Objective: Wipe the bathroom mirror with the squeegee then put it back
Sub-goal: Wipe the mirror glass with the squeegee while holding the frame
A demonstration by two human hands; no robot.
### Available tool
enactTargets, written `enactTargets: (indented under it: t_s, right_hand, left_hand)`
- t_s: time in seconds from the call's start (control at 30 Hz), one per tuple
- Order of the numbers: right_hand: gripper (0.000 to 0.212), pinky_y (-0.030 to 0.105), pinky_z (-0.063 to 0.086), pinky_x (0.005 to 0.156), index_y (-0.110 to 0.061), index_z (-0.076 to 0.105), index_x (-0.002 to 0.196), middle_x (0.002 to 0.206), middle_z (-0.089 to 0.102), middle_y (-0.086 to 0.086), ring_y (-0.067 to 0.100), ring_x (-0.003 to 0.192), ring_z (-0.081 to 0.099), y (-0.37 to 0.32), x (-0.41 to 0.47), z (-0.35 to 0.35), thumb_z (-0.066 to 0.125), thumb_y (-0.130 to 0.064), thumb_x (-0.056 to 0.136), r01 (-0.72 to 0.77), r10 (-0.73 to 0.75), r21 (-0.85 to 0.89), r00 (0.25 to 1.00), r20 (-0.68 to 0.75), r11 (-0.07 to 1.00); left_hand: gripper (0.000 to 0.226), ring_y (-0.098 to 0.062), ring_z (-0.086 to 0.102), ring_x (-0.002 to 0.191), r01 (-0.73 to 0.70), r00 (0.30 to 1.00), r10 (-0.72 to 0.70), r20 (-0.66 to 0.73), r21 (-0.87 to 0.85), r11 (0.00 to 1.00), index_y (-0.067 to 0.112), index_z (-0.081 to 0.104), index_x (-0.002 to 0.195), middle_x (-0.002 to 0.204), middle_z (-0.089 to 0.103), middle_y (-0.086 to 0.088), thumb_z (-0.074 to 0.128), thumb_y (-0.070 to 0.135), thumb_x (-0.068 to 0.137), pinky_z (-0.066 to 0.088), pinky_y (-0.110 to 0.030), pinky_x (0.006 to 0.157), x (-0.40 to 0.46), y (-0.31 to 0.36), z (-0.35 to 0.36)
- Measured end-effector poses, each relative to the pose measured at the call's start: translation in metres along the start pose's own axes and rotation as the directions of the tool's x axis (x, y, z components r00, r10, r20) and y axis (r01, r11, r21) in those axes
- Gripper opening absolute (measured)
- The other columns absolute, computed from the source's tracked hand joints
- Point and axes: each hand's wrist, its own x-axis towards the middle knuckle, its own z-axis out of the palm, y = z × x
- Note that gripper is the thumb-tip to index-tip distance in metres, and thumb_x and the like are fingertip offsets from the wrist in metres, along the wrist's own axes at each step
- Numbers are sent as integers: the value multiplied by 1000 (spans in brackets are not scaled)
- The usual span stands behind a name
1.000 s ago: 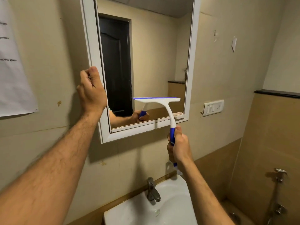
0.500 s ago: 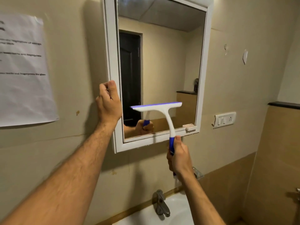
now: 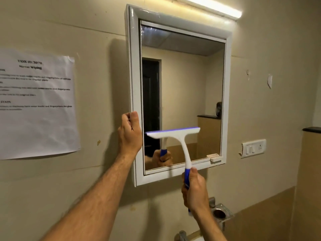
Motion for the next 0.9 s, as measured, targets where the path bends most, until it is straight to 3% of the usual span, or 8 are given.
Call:
enactTargets:
  t_s: [0.07,0.17,0.37,0.43,0.57,0.7,0.9]
  right_hand:
    - [60,20,34,40,-7,53,81,53,42,1,8,40,38,0,1,0,30,-62,82,-5,5,9,1000,-10,1000]
    - [58,23,36,44,-11,52,79,57,44,3,12,44,40,-49,25,8,28,-64,83,76,-75,38,996,-38,996]
    - [56,25,35,45,-16,52,76,55,42,-2,10,40,38,-195,91,42,24,-61,94,269,-265,73,962,-59,960]
    - [53,21,36,42,-16,51,76,54,42,-2,5,33,40,-224,100,52,24,-58,95,270,-264,131,963,-56,954]
    - [52,18,35,38,-17,48,70,50,43,-2,1,24,38,-234,95,58,23,-53,98,262,-260,157,965,-31,952]
    - [57,6,28,28,-14,41,58,26,41,-8,0,19,35,-211,80,52,20,-44,102,166,-201,266,974,106,949]
    - [60,8,29,29,-14,43,56,28,43,-5,1,21,37,-236,91,54,20,-46,101,258,-292,226,948,130,939]
  left_hand:
    - [35,-4,44,57,8,999,-9,32,6,1000,16,46,89,66,47,6,29,45,99,33,-17,49,2,6,-3]
    - [29,2,39,62,5,998,-4,57,-10,1000,22,42,96,72,41,16,25,46,99,33,-2,51,19,25,-6]
    - [39,-6,47,66,-39,999,39,9,-5,999,16,46,100,79,52,4,27,50,97,31,-24,52,65,54,2]
    - [39,-10,48,63,-62,998,62,-30,8,998,14,47,98,76,54,1,29,49,98,34,-21,51,65,52,5]
    - [33,-3,45,57,-81,995,80,-61,-14,997,15,47,94,67,49,7,31,44,99,34,-2,46,61,50,7]
    - [37,-4,47,57,-86,993,83,-87,-32,996,14,50,95,66,50,7,29,45,98,36,-2,48,60,48,8]
    - [39,-7,48,54,-105,990,99,-97,-50,993,16,51,94,65,52,3,28,46,97,38,-6,44,61,44,10]
